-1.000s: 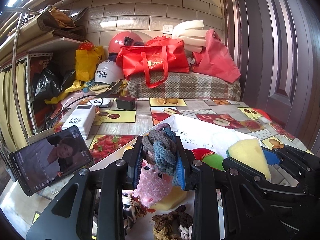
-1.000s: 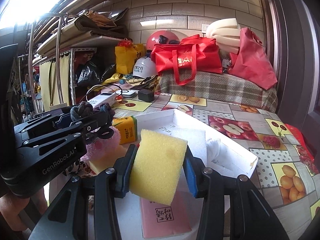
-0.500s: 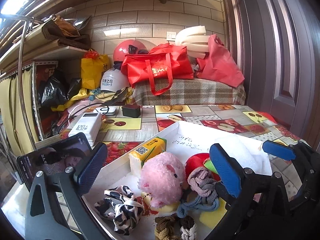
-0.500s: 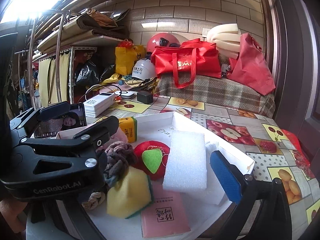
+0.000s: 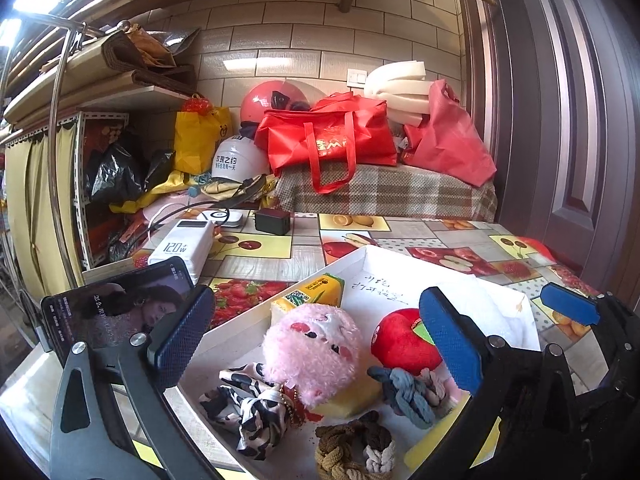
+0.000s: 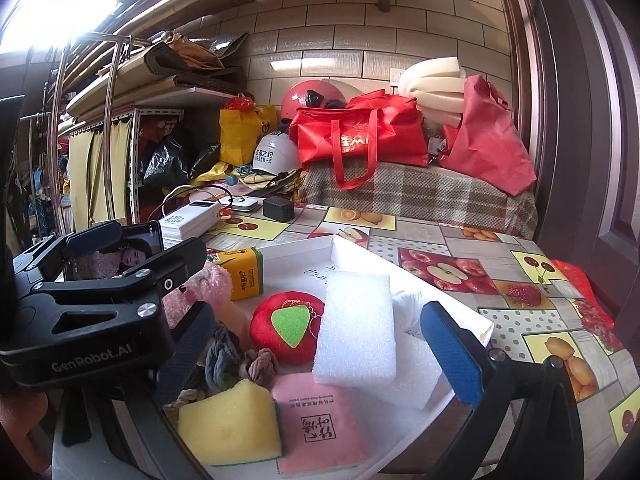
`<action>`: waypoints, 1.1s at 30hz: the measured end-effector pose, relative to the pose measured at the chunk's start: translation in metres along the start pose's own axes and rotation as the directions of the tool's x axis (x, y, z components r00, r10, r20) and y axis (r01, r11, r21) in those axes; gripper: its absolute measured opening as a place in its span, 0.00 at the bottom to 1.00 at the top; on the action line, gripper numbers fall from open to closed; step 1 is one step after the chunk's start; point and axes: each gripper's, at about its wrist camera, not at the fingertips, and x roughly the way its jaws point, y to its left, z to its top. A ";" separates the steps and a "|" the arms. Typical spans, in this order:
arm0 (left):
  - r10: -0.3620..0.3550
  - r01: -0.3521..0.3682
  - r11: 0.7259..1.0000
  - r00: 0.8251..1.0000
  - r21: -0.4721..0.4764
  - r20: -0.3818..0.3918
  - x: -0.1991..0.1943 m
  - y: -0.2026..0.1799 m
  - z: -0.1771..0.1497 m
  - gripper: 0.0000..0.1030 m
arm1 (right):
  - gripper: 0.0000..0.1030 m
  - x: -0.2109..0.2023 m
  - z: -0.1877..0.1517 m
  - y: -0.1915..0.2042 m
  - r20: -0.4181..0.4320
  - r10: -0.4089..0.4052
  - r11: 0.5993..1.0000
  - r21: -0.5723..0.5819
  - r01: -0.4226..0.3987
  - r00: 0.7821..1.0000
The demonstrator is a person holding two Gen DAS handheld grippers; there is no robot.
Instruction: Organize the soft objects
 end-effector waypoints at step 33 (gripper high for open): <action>-0.026 0.028 0.997 0.999 0.077 -0.020 -0.108 -0.063 -0.033 1.00 | 1.00 -0.153 -0.044 -0.074 0.116 -0.215 0.957 0.221 0.186 0.970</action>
